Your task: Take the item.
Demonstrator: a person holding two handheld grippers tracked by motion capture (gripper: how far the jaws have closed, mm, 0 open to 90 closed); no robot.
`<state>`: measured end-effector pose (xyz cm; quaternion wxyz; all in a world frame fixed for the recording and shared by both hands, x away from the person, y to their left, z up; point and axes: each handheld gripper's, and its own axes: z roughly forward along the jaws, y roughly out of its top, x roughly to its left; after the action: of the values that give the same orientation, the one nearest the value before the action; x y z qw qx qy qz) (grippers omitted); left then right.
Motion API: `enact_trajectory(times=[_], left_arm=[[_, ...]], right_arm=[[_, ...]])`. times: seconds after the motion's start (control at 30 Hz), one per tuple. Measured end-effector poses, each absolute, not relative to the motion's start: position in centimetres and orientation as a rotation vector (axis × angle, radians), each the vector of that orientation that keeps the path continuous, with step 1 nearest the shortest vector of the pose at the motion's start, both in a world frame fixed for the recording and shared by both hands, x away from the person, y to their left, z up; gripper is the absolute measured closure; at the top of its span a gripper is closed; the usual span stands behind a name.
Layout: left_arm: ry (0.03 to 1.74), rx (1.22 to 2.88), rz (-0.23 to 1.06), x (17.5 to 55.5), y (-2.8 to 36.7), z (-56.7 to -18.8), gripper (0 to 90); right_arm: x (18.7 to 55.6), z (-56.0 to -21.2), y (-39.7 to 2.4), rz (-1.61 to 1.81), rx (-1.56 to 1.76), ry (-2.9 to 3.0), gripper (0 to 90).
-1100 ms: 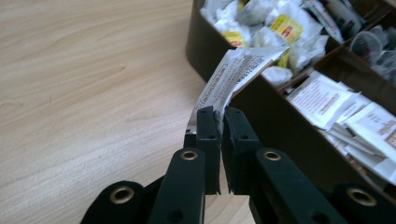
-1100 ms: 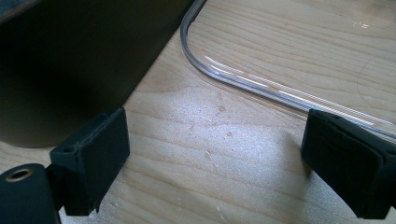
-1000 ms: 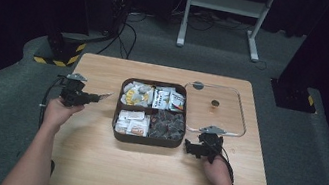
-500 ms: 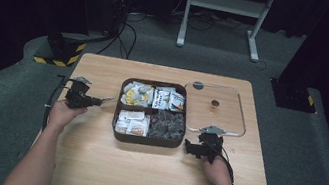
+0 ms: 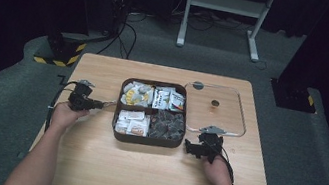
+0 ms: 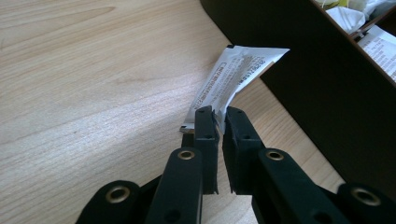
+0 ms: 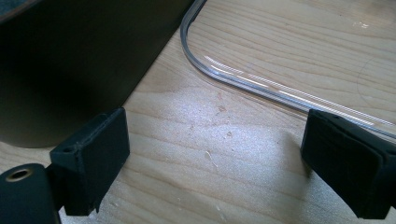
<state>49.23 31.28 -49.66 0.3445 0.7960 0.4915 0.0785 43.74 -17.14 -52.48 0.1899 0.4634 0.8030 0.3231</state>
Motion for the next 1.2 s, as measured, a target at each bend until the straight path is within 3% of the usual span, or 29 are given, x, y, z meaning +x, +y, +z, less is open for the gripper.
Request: enact_trajectory(times=[0.47,0.7,1.2], left_arm=[[1.264,2.063,0.177,49.2,31.1,-49.8,69.4],[1.270,2.045,0.217,48.9,31.3,-49.3,53.1],[1.297,2.004,0.380,47.7,33.2,-48.9,48.6]], right_arm=[[43.7,-52.5,-17.1,0.908,1.303,2.257,7.9],[43.7,-52.5,-17.1,0.909,1.303,2.257,7.9],[43.7,-52.5,-17.1,0.908,1.303,2.257,7.9]])
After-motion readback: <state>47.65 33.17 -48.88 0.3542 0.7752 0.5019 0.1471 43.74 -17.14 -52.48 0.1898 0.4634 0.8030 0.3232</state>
